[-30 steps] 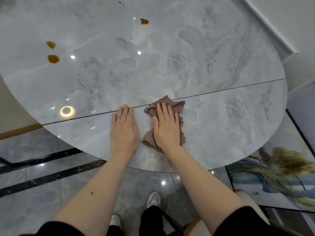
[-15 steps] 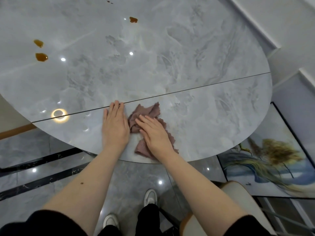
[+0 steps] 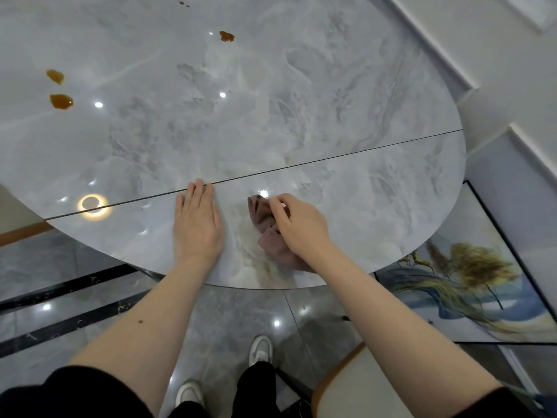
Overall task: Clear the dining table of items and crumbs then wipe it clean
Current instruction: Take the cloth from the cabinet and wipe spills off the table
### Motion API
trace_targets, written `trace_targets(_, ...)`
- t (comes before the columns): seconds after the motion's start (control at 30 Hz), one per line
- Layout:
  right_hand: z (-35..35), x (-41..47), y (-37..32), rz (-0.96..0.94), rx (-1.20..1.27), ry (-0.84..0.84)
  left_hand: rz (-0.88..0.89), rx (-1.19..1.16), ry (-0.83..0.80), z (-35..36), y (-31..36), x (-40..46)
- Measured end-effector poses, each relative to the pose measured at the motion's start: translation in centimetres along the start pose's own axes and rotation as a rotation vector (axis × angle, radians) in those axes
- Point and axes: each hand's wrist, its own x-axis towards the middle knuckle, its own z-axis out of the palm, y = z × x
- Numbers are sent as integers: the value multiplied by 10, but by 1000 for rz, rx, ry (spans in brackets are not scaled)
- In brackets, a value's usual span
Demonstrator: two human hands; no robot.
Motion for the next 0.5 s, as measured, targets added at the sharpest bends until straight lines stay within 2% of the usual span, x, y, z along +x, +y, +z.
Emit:
trace_targets(0.13,36,2,16,-36,-223,-127,6,10,7,0,1,-1)
trace_targets(0.27,60,14,22,-101,-306,-77,2,35,11,3,1,0)
trace_targets(0.4,75,50,-2,-17,-283,-12,-5,40,5,4,0,2)
trace_targets(0.5,86,33,-7,-39,-270,5,3,36,9,3,0,1)
